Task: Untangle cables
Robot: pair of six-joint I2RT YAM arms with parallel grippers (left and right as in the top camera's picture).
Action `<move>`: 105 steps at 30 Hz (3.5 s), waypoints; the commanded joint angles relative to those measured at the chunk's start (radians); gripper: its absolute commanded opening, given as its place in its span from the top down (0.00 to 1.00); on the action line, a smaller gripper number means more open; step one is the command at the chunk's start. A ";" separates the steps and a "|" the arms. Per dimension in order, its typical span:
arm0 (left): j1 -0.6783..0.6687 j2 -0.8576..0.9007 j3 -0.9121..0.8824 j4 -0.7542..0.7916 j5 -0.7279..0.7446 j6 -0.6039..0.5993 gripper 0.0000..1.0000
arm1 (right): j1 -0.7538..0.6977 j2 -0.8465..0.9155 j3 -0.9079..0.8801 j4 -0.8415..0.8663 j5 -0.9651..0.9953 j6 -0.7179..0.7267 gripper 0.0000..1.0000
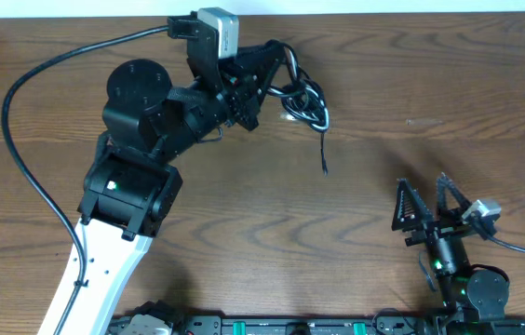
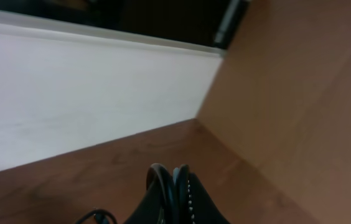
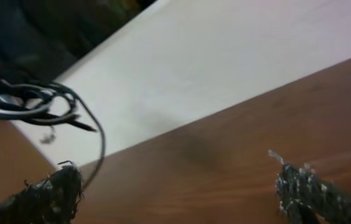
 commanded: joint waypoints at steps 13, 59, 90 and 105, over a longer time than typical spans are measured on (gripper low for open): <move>0.002 -0.013 0.015 0.097 0.216 -0.168 0.93 | -0.028 0.156 0.114 0.142 -0.188 0.259 0.01; 0.010 -0.023 0.015 0.185 0.260 -0.242 0.93 | 0.183 1.437 0.788 0.148 -0.628 -0.065 0.99; 0.010 0.034 0.014 -0.310 -1.140 0.221 0.93 | 0.205 1.435 0.788 -0.001 -0.779 -0.143 0.99; 0.010 0.037 0.014 -0.697 -0.735 0.221 0.92 | -0.029 1.435 0.788 0.063 -0.673 -0.143 0.99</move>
